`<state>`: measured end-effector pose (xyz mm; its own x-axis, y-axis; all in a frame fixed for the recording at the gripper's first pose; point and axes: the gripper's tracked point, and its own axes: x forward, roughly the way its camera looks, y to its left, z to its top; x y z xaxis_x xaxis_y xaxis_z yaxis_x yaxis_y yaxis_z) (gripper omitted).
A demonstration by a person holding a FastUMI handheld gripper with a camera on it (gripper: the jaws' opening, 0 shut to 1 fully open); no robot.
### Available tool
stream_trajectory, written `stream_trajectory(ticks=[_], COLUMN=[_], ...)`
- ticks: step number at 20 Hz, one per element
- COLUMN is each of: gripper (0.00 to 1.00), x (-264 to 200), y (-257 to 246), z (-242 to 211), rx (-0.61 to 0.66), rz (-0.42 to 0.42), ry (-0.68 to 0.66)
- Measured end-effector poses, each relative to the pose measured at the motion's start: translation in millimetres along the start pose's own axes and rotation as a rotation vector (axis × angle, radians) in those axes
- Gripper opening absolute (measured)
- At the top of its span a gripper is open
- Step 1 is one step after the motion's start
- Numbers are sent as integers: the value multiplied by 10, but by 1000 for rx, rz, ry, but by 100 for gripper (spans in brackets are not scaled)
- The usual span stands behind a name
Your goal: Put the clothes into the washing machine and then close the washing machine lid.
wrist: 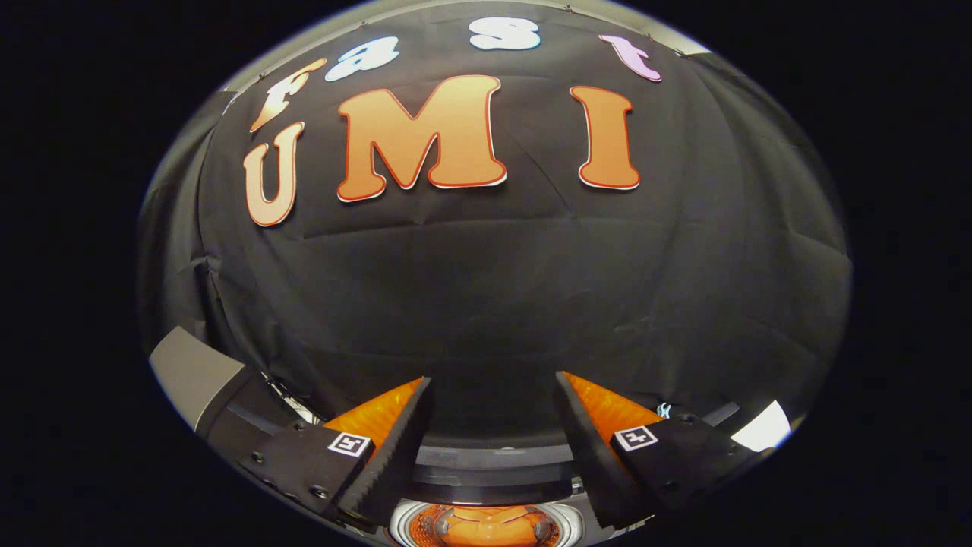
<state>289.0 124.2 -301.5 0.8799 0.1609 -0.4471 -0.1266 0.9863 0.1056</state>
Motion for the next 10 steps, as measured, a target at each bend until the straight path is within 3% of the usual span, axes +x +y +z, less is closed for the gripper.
stream_trajectory(ticks=[10], gripper=[100], x=[-448], y=[21], z=[-300], rx=[-6], rz=[11], ry=[4])
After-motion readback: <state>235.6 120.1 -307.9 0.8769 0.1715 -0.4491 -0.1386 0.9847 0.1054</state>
